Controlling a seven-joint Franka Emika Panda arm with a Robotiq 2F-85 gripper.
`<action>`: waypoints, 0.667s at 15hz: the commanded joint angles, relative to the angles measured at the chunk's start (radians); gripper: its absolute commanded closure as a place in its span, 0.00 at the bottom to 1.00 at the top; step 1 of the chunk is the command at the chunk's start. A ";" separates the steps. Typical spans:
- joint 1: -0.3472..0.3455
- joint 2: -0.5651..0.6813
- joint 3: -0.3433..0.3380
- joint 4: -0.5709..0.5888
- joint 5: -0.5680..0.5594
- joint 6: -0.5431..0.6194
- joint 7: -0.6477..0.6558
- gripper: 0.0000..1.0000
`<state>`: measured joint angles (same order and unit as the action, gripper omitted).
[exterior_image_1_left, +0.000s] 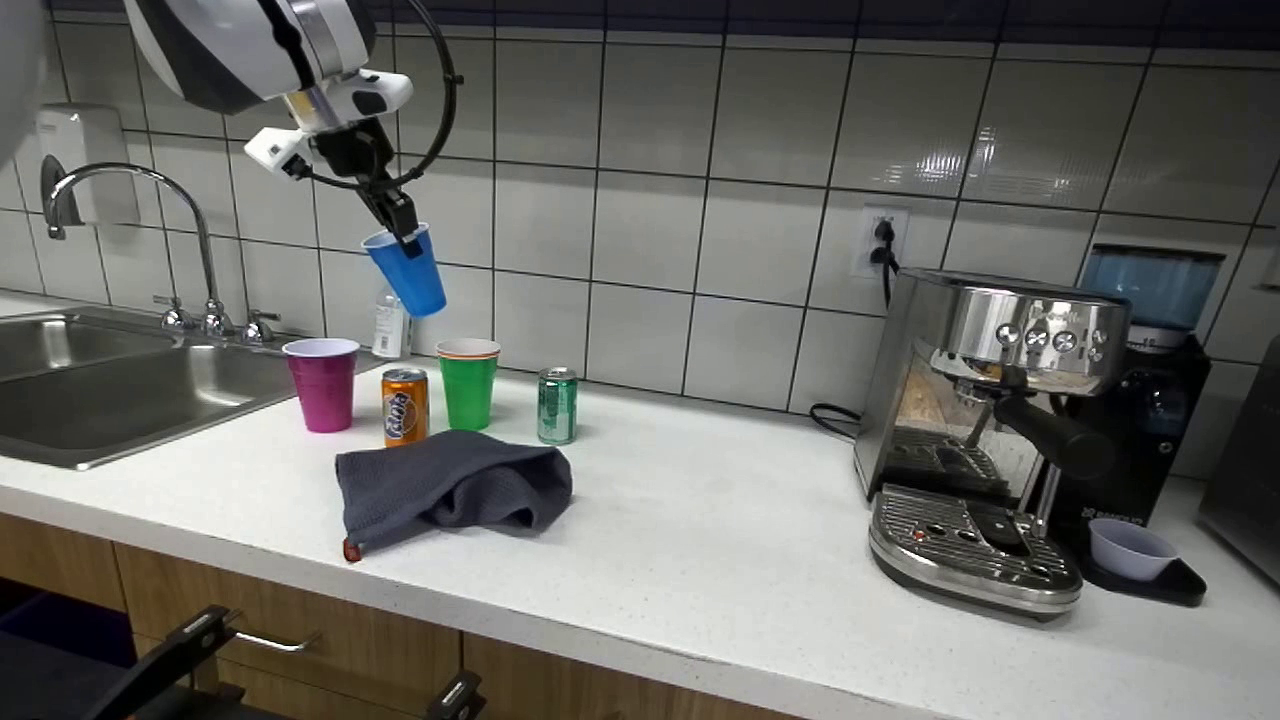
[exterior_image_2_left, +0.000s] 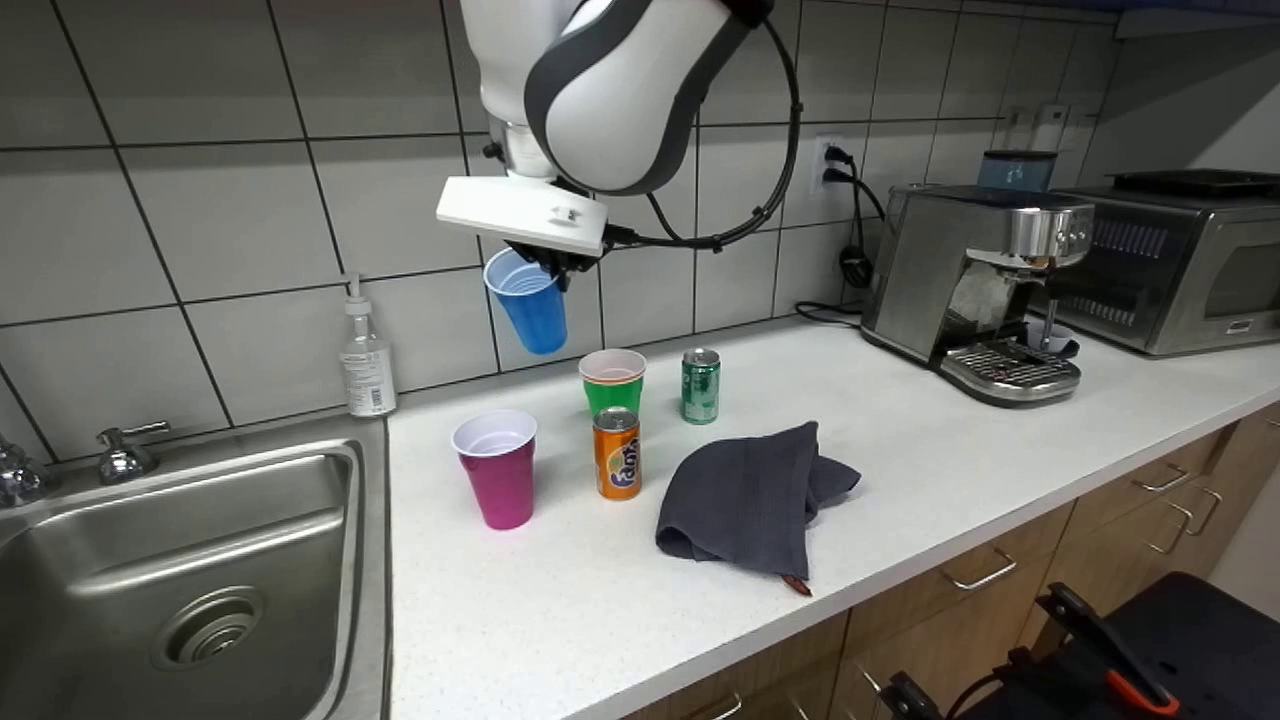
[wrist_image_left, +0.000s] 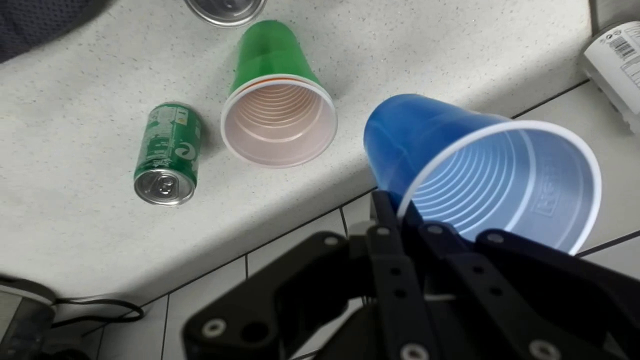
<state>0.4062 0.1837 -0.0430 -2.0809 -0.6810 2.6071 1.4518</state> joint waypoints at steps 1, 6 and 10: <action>-0.050 -0.054 0.042 -0.049 -0.039 -0.012 0.056 0.99; -0.088 -0.075 0.049 -0.074 -0.034 -0.011 0.082 0.99; -0.111 -0.082 0.051 -0.082 -0.031 -0.016 0.096 0.99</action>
<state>0.3326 0.1441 -0.0217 -2.1304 -0.6856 2.6068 1.4993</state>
